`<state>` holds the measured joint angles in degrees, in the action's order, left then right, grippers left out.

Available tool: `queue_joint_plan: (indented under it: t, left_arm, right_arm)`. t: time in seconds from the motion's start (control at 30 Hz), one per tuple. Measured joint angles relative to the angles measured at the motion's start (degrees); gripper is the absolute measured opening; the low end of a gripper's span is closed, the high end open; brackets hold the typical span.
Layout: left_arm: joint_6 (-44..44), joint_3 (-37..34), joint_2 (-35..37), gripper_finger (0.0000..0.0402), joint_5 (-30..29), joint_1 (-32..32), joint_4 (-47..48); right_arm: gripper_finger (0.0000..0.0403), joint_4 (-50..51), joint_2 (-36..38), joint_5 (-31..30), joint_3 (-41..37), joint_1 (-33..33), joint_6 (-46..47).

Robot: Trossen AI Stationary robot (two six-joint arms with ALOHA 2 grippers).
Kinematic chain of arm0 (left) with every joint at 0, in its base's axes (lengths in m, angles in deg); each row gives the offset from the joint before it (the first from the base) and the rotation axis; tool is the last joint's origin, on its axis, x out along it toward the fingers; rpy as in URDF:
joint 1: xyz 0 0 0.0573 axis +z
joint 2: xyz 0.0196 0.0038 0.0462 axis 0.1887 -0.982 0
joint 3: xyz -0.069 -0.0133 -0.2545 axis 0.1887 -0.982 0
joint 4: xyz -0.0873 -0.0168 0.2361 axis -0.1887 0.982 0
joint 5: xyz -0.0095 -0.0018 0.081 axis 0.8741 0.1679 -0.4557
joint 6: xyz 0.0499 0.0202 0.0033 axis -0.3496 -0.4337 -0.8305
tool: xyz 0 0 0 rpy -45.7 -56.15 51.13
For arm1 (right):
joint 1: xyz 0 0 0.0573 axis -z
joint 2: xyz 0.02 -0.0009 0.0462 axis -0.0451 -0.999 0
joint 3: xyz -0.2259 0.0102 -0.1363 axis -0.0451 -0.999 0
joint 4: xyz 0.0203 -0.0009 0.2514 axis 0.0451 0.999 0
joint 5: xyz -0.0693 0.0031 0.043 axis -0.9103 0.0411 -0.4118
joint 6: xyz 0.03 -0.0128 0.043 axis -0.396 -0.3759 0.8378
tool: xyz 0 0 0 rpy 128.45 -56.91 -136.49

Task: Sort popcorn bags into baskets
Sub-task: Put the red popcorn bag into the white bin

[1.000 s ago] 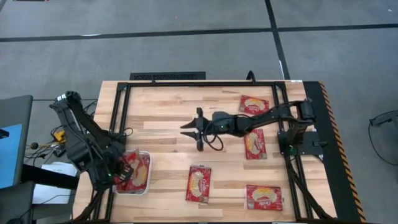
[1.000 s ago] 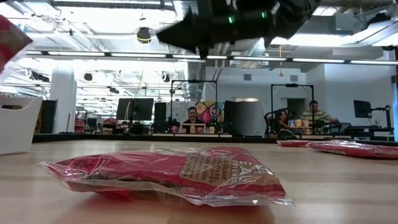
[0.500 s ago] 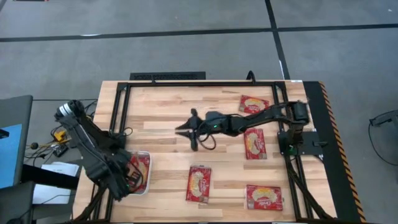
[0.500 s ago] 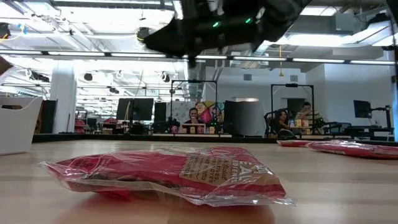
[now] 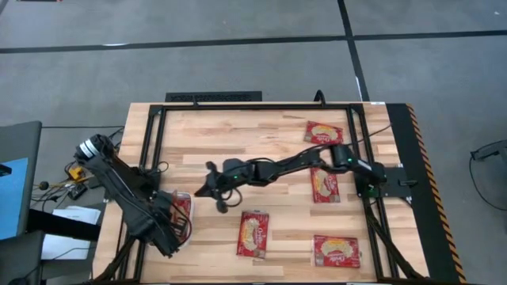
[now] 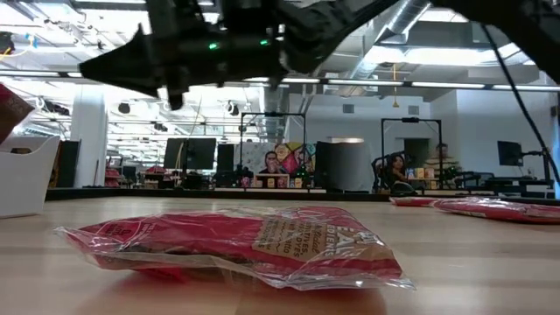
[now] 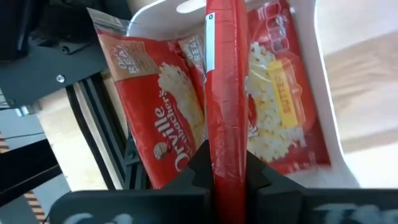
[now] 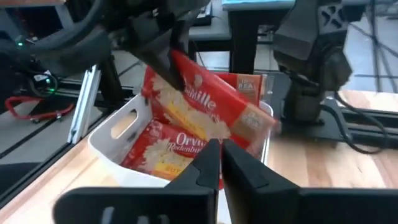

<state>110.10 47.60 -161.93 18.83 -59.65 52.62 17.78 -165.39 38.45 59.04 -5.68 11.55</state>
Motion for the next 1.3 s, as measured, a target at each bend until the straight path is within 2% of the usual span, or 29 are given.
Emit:
queue_joint_plan:
  t: [0.2,0.43,0.63,0.83,1.1,1.3]
  left_arm:
    - [0.08,0.01,-3.71,0.0007,0.12,0.25,0.0]
    - [0.24,-0.01,-5.7,0.0018,-0.48,0.25,-1.37]
    - [-0.4,-0.01,-5.7,0.0048,-3.16,0.25,-4.54]
    - [-2.42,-0.01,-5.68,0.0064,-3.25,0.25,-2.38]
    - [-3.08,-0.01,-5.65,0.0066,-10.4,0.37,0.95]
    - [-3.99,-0.06,-5.65,0.0061,-11.01,0.55,0.91]
  right_arm:
    - [0.0017,4.69,-8.1,3.36,12.89,0.27,0.65]
    - [0.0021,9.98,-14.98,6.28,23.07,-0.03,2.38]
    - [0.0017,10.18,-15.92,6.89,25.14,-0.2,1.94]
    - [0.0017,10.44,-15.96,6.89,25.36,-0.17,1.51]
    - [0.0019,14.96,-15.96,5.55,25.36,0.17,1.54]
    - [0.0016,18.71,-15.96,5.49,25.36,2.27,5.84]
